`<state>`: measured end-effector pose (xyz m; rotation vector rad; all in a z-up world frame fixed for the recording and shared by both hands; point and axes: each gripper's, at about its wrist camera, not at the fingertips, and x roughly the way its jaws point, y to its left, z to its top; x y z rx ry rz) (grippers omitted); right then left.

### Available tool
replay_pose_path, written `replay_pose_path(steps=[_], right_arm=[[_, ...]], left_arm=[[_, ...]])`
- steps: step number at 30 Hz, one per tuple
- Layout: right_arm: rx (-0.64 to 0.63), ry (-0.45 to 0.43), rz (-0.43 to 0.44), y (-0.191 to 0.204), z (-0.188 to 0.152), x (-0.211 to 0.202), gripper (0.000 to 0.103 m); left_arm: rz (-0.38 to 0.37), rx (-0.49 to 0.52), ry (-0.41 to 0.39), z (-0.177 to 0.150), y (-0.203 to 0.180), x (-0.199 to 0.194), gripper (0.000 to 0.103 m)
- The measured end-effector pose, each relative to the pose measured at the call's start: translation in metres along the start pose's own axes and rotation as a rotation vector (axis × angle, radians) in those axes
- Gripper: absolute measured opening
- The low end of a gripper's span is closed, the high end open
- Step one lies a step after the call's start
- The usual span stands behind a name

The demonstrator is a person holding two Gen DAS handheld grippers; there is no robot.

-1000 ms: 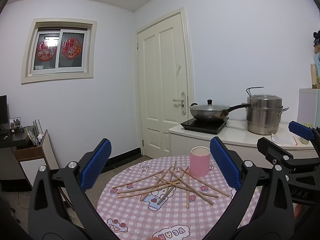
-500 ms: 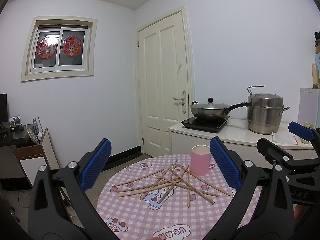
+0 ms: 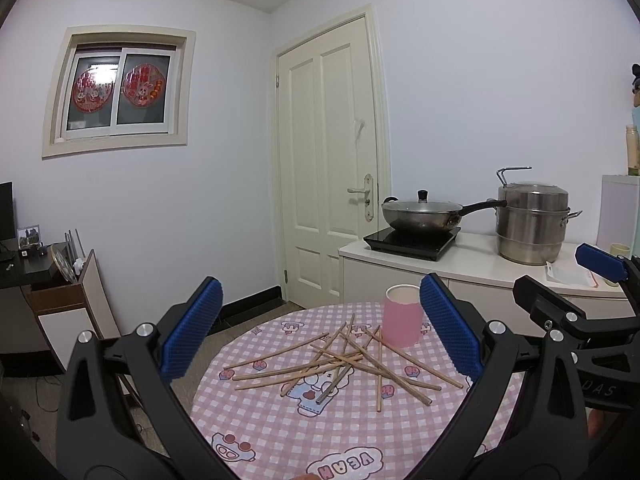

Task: Organize utensils

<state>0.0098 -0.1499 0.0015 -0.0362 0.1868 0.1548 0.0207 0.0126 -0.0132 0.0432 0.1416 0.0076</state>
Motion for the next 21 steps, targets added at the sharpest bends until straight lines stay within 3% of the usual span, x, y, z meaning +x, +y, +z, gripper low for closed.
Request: replay_pose_path(steps=[6, 12, 21], right_arm=[[-0.004, 0.027, 0.015, 0.002, -0.002, 0.013, 0.096], [-0.009, 0.078, 0.033, 0.003, -0.011, 0.037, 0.096], [-0.021, 0.255, 0.07, 0.004, -0.048, 0.108, 0.096]], left_arm=[[0.003, 0.0, 0.036, -0.006, 0.003, 0.012, 0.097], [0.024, -0.013, 0.124, -0.019, 0.017, 0.04, 0.097], [0.048, -0.057, 0.395, -0.073, 0.067, 0.108, 0.097]])
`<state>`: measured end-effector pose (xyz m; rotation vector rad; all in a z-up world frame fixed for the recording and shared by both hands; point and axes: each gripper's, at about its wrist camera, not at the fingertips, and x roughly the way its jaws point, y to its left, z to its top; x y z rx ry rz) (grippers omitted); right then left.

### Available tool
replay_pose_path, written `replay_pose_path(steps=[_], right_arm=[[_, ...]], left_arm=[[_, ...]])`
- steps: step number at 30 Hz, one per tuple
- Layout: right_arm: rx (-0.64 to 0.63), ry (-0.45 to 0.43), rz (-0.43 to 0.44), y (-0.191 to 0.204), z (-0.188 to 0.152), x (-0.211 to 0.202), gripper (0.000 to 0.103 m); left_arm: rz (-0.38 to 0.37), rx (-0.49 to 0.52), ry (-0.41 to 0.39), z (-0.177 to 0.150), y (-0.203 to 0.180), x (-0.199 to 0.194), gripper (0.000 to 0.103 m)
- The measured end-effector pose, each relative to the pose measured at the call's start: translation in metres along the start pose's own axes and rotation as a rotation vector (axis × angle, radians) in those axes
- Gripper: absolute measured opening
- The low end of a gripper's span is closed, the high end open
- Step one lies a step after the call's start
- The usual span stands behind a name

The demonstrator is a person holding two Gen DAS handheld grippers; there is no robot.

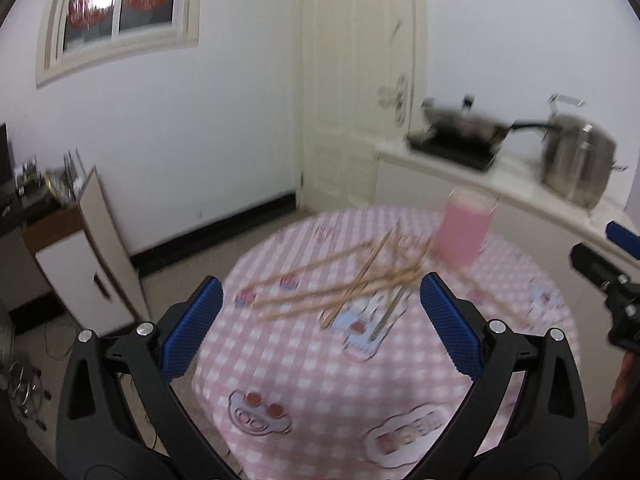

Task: Organize utensils
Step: 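Move both tools down toward the scattered wooden chopsticks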

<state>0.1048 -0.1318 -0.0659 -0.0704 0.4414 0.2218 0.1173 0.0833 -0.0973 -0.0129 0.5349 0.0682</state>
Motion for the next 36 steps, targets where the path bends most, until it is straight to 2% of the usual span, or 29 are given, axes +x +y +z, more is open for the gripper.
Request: replay_pose_path(steps=[4, 7, 11, 18, 21, 23, 27, 30, 36], right_arm=[[-0.027, 0.083, 0.014, 0.007, -0.01, 0.034, 0.095], [-0.048, 0.134, 0.023, 0.009, -0.015, 0.058, 0.09], [-0.06, 0.189, 0.039, 0.005, -0.018, 0.088, 0.074], [-0.103, 0.295, 0.122, 0.001, -0.018, 0.139, 0.044], [-0.151, 0.327, 0.172, 0.011, -0.018, 0.161, 0.035], [-0.179, 0.348, 0.207, 0.019, -0.018, 0.172, 0.033], [-0.243, 0.388, 0.248, 0.036, -0.019, 0.194, 0.032], [-0.255, 0.423, 0.275, 0.039, -0.019, 0.207, 0.026], [-0.295, 0.482, 0.305, 0.046, -0.019, 0.224, 0.02]], left_arm=[[-0.026, -0.003, 0.088, -0.01, 0.012, 0.034, 0.097], [-0.047, 0.028, 0.13, -0.012, 0.011, 0.056, 0.089], [-0.116, 0.022, 0.189, -0.008, 0.006, 0.088, 0.083], [-0.13, 0.06, 0.219, -0.001, -0.003, 0.124, 0.078], [-0.149, 0.068, 0.232, 0.001, -0.006, 0.136, 0.076], [-0.15, 0.066, 0.243, 0.004, -0.005, 0.142, 0.073], [-0.156, 0.054, 0.241, 0.006, -0.001, 0.144, 0.073], [-0.173, 0.047, 0.244, 0.005, 0.003, 0.144, 0.073], [-0.196, 0.059, 0.263, 0.001, 0.005, 0.149, 0.073]])
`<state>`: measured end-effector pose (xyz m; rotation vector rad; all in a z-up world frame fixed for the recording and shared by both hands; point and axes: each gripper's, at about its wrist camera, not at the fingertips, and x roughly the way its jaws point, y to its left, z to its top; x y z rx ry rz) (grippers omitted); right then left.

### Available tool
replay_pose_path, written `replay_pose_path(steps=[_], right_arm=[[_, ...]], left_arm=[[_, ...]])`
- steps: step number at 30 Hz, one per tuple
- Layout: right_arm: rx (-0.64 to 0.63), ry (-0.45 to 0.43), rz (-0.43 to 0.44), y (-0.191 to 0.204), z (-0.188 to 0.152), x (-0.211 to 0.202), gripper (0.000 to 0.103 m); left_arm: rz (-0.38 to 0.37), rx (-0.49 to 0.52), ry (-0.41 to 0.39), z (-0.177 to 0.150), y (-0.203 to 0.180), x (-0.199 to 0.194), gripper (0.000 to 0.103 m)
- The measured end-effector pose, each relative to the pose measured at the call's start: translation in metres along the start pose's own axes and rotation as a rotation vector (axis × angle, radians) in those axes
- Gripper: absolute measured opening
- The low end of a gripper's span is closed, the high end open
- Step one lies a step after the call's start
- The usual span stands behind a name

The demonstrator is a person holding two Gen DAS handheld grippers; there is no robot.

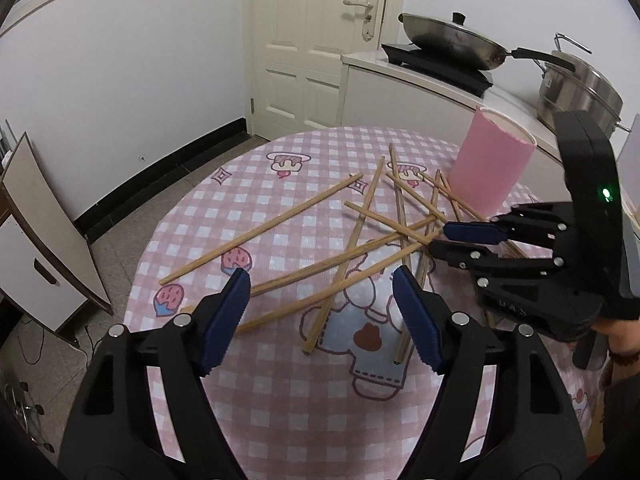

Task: Organize utensils
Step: 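Move both tools down toward the scattered wooden chopsticks, then grasp a wooden chopstick with the right tool while the left tool grasps another chopstick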

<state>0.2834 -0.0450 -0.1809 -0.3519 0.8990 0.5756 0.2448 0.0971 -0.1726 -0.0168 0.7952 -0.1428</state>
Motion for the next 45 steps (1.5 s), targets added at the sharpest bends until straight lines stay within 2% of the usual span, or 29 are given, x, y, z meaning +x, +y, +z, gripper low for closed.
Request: replay_pose_path(steps=[3, 5, 8, 12, 18, 22, 27, 28, 31, 36, 38, 41, 42, 45], right_arm=[[-0.02, 0.016, 0.011, 0.002, 0.0, 0.003, 0.017], [-0.018, 0.019, 0.015, 0.0, 0.003, 0.004, 0.01], [-0.023, 0.02, 0.014, 0.0, 0.003, 0.004, 0.009], [0.035, -0.044, 0.041, -0.009, 0.002, -0.012, 0.005], [0.124, -0.156, 0.077, -0.026, 0.006, -0.044, 0.005], [0.161, -0.185, 0.085, -0.035, 0.009, -0.05, 0.005], [0.204, -0.198, 0.064, -0.045, 0.015, -0.043, 0.005], [0.21, -0.202, 0.058, -0.044, 0.015, -0.044, 0.005], [0.23, -0.209, 0.039, -0.048, 0.02, -0.04, 0.005], [0.232, -0.213, 0.01, -0.045, 0.025, -0.036, 0.005], [0.231, -0.213, 0.007, -0.045, 0.025, -0.035, 0.005], [0.231, -0.216, 0.008, -0.047, 0.026, -0.034, 0.005], [0.234, -0.219, 0.008, -0.047, 0.025, -0.035, 0.005], [0.242, -0.226, 0.015, -0.049, 0.027, -0.038, 0.005]], left_arm=[[-0.003, 0.001, 0.005, -0.001, 0.0, 0.002, 0.073], [-0.007, 0.0, 0.009, -0.001, -0.001, 0.003, 0.073], [-0.019, 0.004, 0.012, -0.001, -0.003, 0.004, 0.073], [-0.038, 0.025, 0.016, 0.001, -0.009, 0.007, 0.073], [-0.035, 0.051, 0.033, 0.015, -0.014, 0.017, 0.073], [-0.013, 0.104, 0.034, 0.032, -0.021, 0.026, 0.073], [0.025, 0.167, 0.089, 0.055, -0.021, 0.06, 0.073], [0.024, 0.177, 0.099, 0.06, -0.02, 0.068, 0.072], [0.018, 0.196, 0.131, 0.069, -0.017, 0.087, 0.059], [-0.029, 0.229, 0.2, 0.076, -0.016, 0.119, 0.048], [-0.028, 0.234, 0.222, 0.077, -0.016, 0.13, 0.037], [-0.025, 0.258, 0.254, 0.077, -0.02, 0.143, 0.034], [-0.027, 0.265, 0.243, 0.077, -0.021, 0.143, 0.033], [-0.053, 0.271, 0.248, 0.079, -0.023, 0.144, 0.018]])
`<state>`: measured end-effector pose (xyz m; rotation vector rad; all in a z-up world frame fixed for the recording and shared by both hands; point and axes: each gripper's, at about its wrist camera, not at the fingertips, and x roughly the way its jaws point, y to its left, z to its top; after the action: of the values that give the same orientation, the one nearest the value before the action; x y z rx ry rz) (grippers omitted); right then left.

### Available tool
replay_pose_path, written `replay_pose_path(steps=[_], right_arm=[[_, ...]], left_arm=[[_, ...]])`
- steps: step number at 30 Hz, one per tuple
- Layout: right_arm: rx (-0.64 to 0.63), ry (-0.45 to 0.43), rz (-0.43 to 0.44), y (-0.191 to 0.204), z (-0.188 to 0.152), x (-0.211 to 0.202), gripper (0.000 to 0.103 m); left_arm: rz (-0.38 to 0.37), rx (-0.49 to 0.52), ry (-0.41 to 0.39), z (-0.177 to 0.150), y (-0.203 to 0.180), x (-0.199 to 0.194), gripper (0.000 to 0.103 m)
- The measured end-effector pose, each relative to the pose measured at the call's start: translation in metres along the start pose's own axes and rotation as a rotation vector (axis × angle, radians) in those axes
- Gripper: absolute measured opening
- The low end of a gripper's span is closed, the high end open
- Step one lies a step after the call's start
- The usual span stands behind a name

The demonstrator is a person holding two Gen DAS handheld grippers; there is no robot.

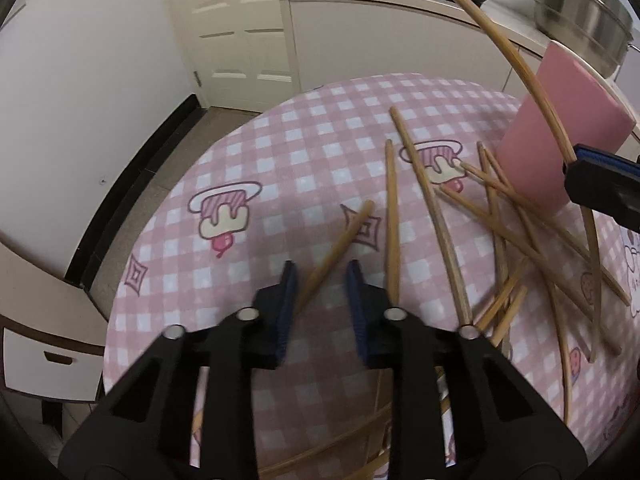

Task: Organize utensils
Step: 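Grasp a wooden chopstick with the right tool while the left tool grasps another chopstick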

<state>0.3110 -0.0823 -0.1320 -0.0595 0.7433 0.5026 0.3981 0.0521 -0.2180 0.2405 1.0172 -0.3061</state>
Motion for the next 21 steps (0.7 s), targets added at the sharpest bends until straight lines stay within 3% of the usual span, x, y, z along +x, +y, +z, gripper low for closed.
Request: replay_pose_path(steps=[5, 7, 15, 21], right_arm=[[0.023, -0.016, 0.02, -0.002, 0.004, -0.006, 0.005], [0.033, -0.023, 0.03, -0.002, 0.005, -0.011, 0.005], [0.046, -0.06, 0.041, -0.001, 0.012, -0.042, 0.005], [0.042, -0.109, 0.036, -0.003, 0.018, -0.072, 0.005]], left_arm=[[0.044, -0.027, -0.004, 0.004, 0.001, -0.005, 0.008], [0.022, -0.052, -0.027, 0.005, 0.005, -0.014, 0.006], [0.023, -0.111, -0.155, 0.006, 0.008, -0.082, 0.006], [-0.021, -0.11, -0.312, 0.01, -0.013, -0.153, 0.006]])
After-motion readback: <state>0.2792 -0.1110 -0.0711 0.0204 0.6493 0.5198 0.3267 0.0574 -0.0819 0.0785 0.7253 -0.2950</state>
